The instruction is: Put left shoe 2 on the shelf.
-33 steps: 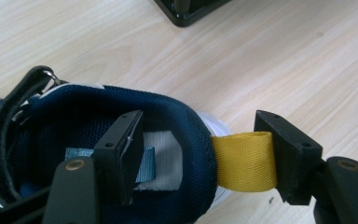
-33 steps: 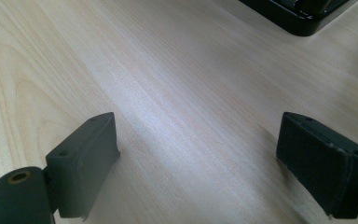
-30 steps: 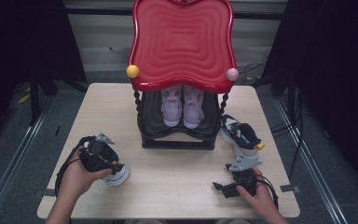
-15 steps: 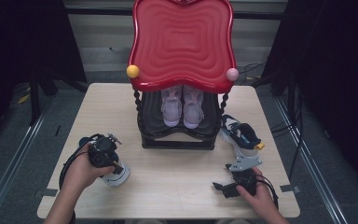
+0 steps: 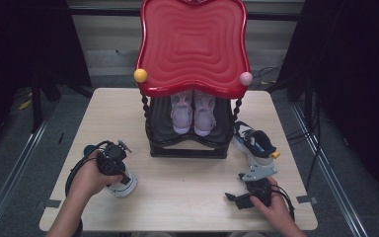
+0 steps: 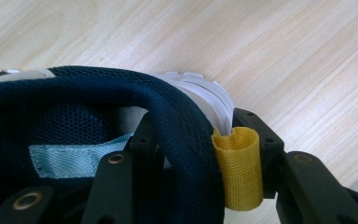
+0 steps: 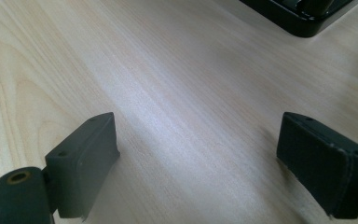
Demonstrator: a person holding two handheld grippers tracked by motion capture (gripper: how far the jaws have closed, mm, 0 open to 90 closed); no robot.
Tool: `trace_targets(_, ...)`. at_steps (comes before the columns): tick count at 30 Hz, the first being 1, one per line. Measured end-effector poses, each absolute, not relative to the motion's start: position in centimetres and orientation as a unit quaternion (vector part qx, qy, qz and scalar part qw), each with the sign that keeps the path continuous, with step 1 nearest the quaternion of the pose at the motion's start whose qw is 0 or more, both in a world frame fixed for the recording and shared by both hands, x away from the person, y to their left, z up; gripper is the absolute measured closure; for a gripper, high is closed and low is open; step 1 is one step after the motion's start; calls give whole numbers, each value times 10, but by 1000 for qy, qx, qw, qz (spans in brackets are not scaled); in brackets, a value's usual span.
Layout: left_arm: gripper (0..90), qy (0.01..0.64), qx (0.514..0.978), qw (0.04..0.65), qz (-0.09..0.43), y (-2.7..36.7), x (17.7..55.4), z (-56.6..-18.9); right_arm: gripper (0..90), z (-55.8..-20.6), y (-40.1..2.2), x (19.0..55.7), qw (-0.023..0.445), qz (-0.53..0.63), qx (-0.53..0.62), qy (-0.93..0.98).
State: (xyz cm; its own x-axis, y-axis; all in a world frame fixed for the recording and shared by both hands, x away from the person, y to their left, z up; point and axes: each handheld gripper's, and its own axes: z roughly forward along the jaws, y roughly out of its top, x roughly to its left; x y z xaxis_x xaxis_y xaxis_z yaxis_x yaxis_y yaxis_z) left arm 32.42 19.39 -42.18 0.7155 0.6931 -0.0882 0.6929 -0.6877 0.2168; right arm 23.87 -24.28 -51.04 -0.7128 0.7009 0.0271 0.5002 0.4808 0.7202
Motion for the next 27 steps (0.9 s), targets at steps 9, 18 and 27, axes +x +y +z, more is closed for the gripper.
trace_targets(9, 630, 377, 919, 113, -27, 192, 327, -422, 116, -510, -243, 239, 137, 367, 353, 850)
trace_targets(18, 724, 370, 924, 98, -28, 193, 324, -421, 116, -510, -243, 239, 137, 367, 353, 850)
trace_targets(27, 732, 356, 930, 94, -5, 192, 322, -411, 116, -510, -243, 239, 137, 367, 353, 850)
